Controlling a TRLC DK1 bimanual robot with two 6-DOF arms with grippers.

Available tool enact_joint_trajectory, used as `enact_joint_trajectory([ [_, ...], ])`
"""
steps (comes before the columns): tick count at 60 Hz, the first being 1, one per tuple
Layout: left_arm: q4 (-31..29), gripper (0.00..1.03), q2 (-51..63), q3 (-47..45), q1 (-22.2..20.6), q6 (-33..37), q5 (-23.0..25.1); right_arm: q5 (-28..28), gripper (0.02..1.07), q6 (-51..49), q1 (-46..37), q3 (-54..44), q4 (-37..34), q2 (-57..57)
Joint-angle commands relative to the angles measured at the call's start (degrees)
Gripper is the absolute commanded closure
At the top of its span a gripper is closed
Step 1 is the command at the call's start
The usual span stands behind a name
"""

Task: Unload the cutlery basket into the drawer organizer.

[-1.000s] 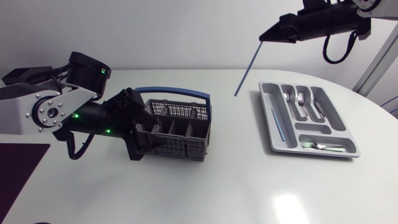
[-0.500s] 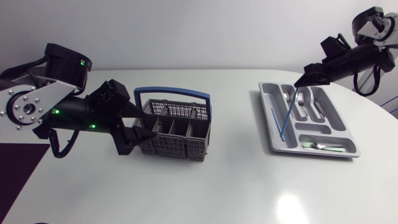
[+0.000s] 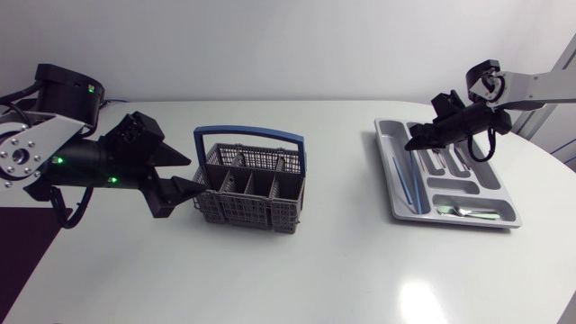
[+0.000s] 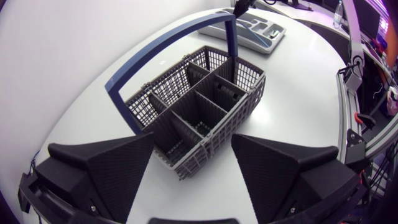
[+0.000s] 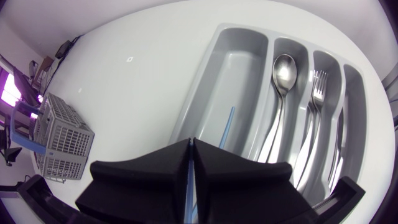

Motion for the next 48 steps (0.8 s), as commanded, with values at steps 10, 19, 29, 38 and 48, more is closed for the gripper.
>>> enact_joint_trajectory([
  [10,1.48,0.17,-0.30,-3.33,5.98,2.96,0.36,4.52,0.66,3.47,1.88,2.23,3.85,3.34],
  [19,4.55,0.17,1.98,-3.16,10.55,2.52,0.63,7.25,0.34,3.56,3.03,-3.75,8.42,-3.25],
  [29,9.83,0.17,7.87,-2.89,13.89,1.29,0.89,7.69,0.27,2.33,6.19,-15.88,12.73,-16.61],
  [38,11.93,0.17,13.15,-1.66,13.89,1.20,0.89,5.31,0.27,1.97,13.22,-25.37,13.08,-25.05],
  [48,12.11,0.17,16.31,-0.61,11.25,1.29,0.89,3.29,0.27,1.71,20.96,-30.12,13.08,-27.25],
])
